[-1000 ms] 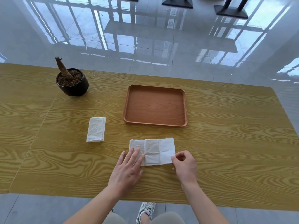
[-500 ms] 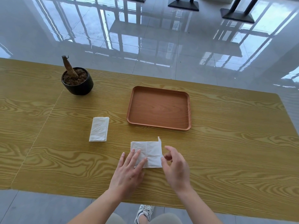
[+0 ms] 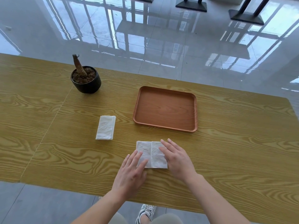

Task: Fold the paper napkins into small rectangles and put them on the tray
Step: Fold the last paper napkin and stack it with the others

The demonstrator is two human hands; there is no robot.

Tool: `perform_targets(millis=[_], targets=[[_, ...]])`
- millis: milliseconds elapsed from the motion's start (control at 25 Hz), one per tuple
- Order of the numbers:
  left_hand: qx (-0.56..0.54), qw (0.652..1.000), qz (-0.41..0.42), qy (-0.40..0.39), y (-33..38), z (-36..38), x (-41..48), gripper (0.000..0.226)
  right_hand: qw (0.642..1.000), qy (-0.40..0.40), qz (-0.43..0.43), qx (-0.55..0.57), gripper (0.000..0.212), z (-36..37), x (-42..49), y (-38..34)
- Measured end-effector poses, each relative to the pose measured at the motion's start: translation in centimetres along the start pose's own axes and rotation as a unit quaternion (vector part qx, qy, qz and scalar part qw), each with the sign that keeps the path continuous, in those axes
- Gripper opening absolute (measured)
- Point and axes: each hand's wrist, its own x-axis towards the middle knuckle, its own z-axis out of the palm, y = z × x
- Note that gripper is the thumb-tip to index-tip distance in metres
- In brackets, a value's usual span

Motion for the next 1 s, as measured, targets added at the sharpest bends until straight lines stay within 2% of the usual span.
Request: perform_targets(millis=[80,120,280,560,640,760,880,1000], targets=[[0.0,1.0,-0.005,0.0,0.2,-0.1,-0.1,0.041,0.996,-0.074,-0.017,-0.045,0.042,-0.1,0.5,0.7],[0.001,1.0,-0.005,0.0,0.3,-0.1,-0.1,0.041,0.995,-0.083,-0.01,-0.056,0.042,-0.2,0.4,0.7],[-0.001,1.0,-0.008,-0.001,0.7,-0.4,0.2,0.044,0.993,-0.021,0.068,-0.095,0.039,0.0,-1.9,-1.4],[0.022,1.0,0.016,0.002,0.8,0.3,-0.5,0.039,0.981,0.004,0.187,0.054,0.024,2.0,-5.1,-3.9],[0.026,0.999,0.036,0.004,0.6,0.5,-1.0,0.036,0.981,-0.018,0.185,0.051,0.015,2.0,-5.5,-4.0],[0.038,0.998,0.05,0.004,0.1,0.5,-1.3,0.032,0.986,-0.054,0.149,0.048,0.016,2.1,-5.7,-4.0],[0.046,0.998,0.051,0.007,0.0,0.2,-1.2,0.03,0.989,0.005,0.134,0.065,0.008,1.2,-5.0,-2.8],[0.04,0.998,0.037,0.009,0.1,0.0,-1.0,0.027,0.997,-0.015,0.078,0.017,0.016,0.8,-4.8,-2.3]])
